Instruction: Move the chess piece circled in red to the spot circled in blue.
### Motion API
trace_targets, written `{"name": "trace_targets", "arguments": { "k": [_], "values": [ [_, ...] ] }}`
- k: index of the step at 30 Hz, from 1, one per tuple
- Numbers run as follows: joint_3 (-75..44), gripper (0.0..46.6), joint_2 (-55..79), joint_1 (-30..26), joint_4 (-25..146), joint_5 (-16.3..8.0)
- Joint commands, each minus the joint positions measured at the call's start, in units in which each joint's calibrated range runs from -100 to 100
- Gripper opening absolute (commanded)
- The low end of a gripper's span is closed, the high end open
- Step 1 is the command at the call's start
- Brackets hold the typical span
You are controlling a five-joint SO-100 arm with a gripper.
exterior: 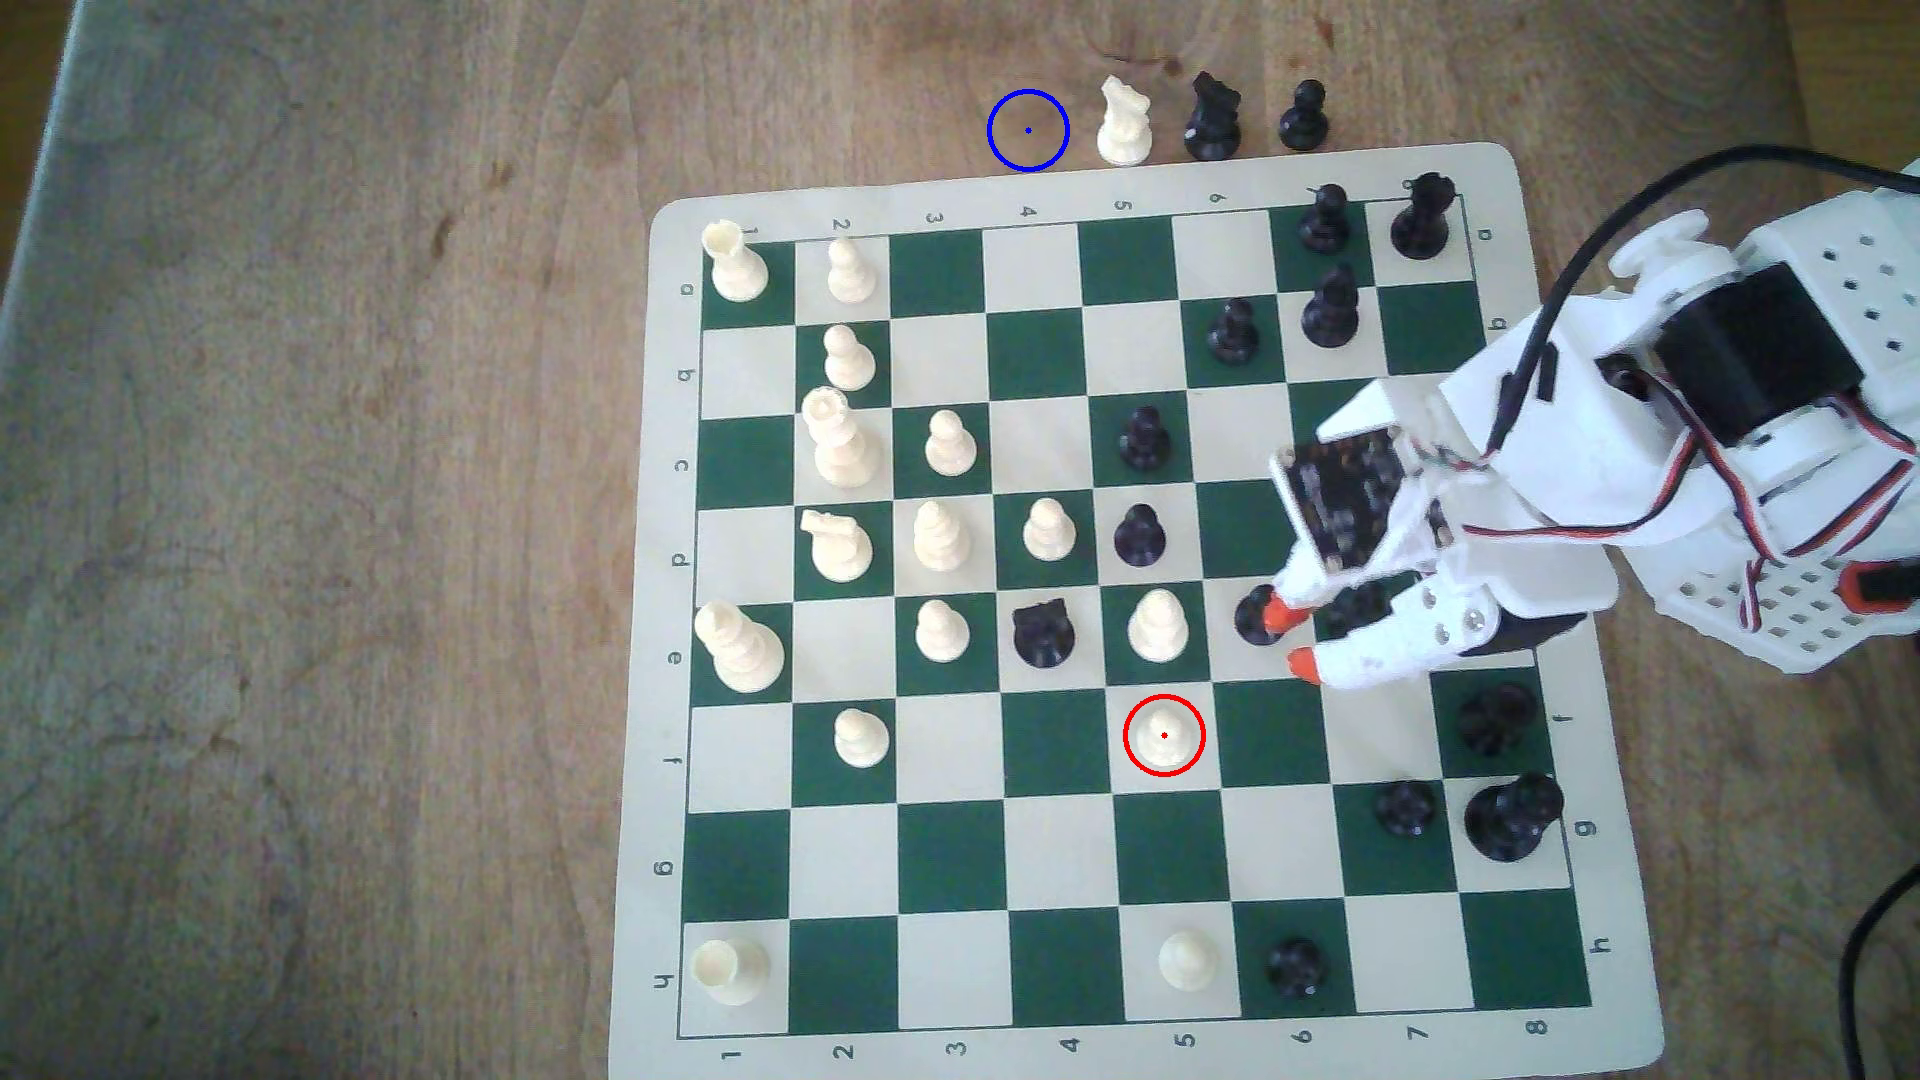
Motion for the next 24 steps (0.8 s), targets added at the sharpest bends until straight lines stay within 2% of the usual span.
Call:
{"name": "trace_targets", "arguments": {
  "k": [1, 3, 11, 24],
  "values": [
    [-4.02, 4.7, 2.74, -1.38, -0.74, -1.32],
    [-3.75, 4.8, 5.11, -1.38, -1.31, -1.37],
    [-2.84, 11.5, 12.41, -0.91, -4.34, -1.27],
    [-4.66, 11.9, 26.16, -0.37, -13.02, -0.63]
  ]
}}
